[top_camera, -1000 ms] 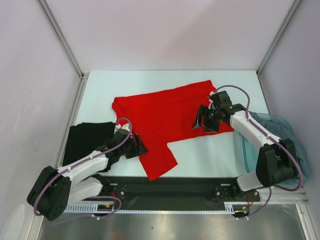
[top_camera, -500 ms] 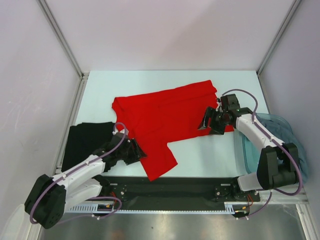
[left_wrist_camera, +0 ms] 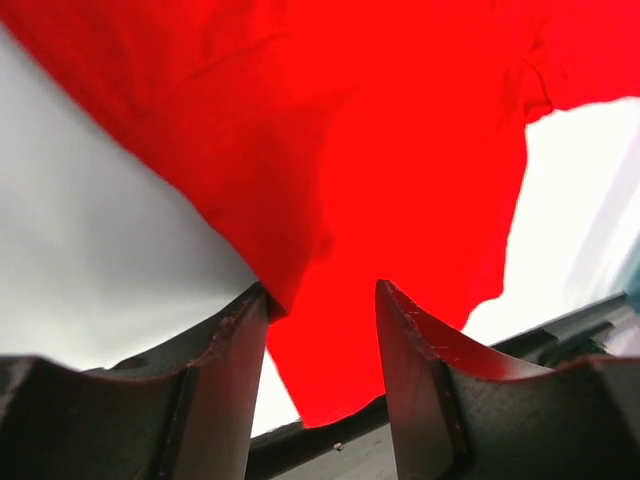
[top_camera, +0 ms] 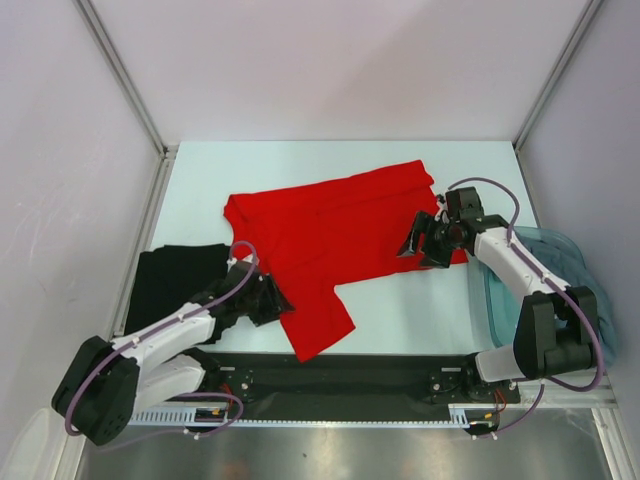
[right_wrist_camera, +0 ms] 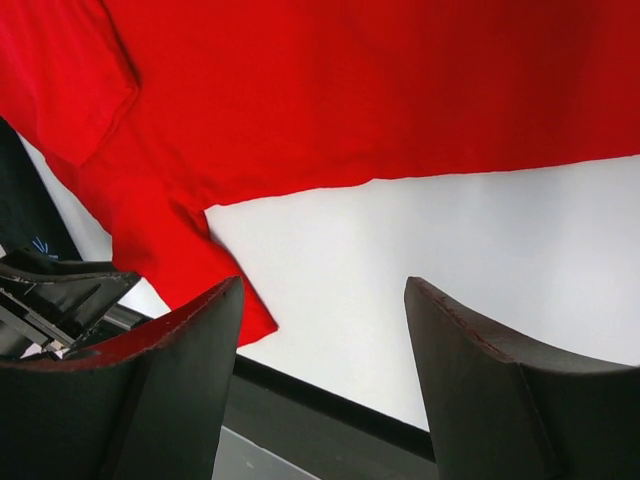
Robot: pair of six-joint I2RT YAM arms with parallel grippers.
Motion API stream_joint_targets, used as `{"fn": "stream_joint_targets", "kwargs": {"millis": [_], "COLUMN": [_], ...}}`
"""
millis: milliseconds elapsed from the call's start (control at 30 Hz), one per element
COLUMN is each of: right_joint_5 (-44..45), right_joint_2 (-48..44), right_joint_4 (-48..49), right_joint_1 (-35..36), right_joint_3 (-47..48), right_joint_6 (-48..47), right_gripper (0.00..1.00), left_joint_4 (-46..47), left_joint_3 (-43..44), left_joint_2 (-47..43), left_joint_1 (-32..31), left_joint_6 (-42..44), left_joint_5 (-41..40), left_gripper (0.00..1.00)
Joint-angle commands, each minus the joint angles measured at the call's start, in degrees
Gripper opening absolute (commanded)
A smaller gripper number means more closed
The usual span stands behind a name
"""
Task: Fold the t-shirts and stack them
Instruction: Fold the tshirt
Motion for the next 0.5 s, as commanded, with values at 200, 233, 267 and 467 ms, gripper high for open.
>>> {"fn": "stream_joint_targets", "kwargs": {"millis": [200, 233, 267, 467], "right_joint_5": [0.2, 1.07, 2.82, 7.85], "right_joint_2": [-0.95, -0.69, -0.77, 0.89], "right_joint_4": [1.21, 1.04, 1.03, 2.7], "right_joint_1": [-3.23, -3.58, -4.63, -7.36], "right_joint_3": [-0.53, -0.62, -1.05, -1.76], "right_joint_6": [1.28, 2.07, 3.03, 8.4], "right_gripper": [0.7, 0.68, 0.67, 0.64], "left_joint_4": [-5.03, -3.88, -3.61, -0.89], "left_joint_3": [-2.48, -2.48, -1.87, -1.33], "left_joint_2": [-4.43, -3.46, -1.1, 0.95], "left_joint_1": [-0.27, -0.26, -0.35, -0.27], "left_joint_6": [-1.04, -0.96, -0.78, -0.43], "left_joint_5": [-4.76, -3.97, -3.18, -1.59], "left_gripper": [0.49, 0.49, 0.45, 0.41]}}
